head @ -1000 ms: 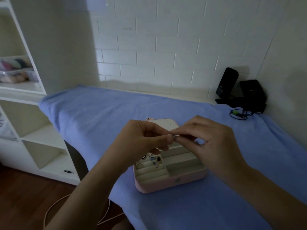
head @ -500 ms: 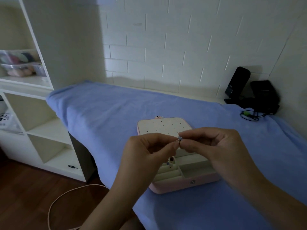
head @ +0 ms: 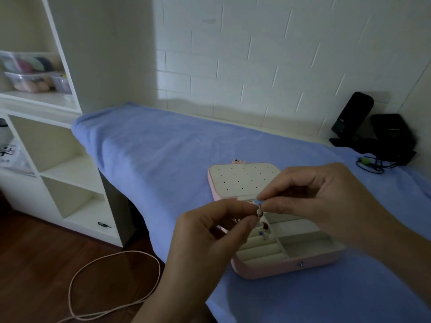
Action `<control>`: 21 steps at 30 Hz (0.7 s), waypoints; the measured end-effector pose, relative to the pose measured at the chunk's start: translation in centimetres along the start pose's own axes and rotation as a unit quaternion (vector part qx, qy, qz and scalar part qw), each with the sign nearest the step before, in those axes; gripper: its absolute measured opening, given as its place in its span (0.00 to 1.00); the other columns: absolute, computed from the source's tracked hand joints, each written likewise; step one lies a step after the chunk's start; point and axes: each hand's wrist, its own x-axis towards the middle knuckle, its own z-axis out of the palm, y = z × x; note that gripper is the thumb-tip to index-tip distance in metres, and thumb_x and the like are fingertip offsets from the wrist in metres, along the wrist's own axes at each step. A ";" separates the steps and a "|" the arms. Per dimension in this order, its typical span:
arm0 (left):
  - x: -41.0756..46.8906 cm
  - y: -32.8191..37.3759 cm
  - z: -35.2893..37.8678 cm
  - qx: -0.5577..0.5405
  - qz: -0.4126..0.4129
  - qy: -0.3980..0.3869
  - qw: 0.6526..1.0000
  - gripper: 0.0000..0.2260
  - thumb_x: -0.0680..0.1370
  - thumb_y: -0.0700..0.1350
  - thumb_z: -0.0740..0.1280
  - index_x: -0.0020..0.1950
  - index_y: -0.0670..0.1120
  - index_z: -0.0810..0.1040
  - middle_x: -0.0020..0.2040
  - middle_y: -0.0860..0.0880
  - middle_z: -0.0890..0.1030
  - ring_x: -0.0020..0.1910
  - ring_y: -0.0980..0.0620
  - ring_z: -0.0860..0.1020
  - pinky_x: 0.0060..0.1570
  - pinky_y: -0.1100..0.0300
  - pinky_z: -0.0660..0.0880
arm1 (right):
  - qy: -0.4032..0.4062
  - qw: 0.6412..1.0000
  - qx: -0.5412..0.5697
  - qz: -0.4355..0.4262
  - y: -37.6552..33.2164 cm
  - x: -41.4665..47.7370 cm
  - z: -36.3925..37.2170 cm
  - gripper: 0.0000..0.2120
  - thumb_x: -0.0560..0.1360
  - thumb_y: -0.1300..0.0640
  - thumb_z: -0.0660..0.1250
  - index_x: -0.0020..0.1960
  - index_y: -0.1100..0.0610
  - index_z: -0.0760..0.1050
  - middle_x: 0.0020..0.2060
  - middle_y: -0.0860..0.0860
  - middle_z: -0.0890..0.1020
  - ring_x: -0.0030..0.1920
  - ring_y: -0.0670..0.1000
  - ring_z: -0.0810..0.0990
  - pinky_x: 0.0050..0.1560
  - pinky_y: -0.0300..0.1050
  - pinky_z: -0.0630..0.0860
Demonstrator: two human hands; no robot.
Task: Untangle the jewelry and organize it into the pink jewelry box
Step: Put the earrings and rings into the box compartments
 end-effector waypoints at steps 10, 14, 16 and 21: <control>-0.9 -0.6 -0.8 -0.016 -0.004 -0.014 1.000 0.09 0.67 0.49 0.71 0.45 0.62 0.83 0.35 0.57 0.83 0.29 0.58 0.76 0.30 0.67 0.74 | -0.040 0.998 0.044 0.002 0.4 0.0 0.9 0.07 0.58 0.59 0.75 0.37 0.57 0.84 0.36 0.56 0.85 0.38 0.53 0.84 0.42 0.40 0.80; -0.9 -0.5 -0.8 -0.026 -0.004 -0.016 1.000 0.03 0.67 0.52 0.75 0.40 0.58 0.84 0.32 0.58 0.81 0.27 0.60 0.74 0.29 0.69 0.71 | -0.040 0.998 0.040 0.030 0.4 0.1 0.8 0.07 0.59 0.57 0.74 0.37 0.57 0.84 0.35 0.56 0.85 0.38 0.53 0.85 0.42 0.39 0.80; -0.8 -0.6 -0.7 -0.024 -0.005 -0.011 1.000 0.03 0.67 0.53 0.74 0.39 0.56 0.84 0.31 0.56 0.81 0.25 0.56 0.73 0.27 0.64 0.71 | -0.055 0.997 0.029 0.045 0.2 0.0 0.8 0.07 0.59 0.56 0.74 0.37 0.55 0.84 0.35 0.54 0.85 0.38 0.51 0.85 0.43 0.38 0.80; -1.1 -1.7 -0.5 0.001 -0.037 -0.036 0.999 0.06 0.69 0.58 0.71 0.41 0.57 0.83 0.23 0.46 0.74 0.22 0.57 0.69 0.28 0.63 0.68 | -0.069 0.993 -0.077 0.061 0.7 -0.1 0.8 0.06 0.59 0.48 0.73 0.36 0.47 0.84 0.37 0.48 0.83 0.39 0.48 0.81 0.44 0.39 0.77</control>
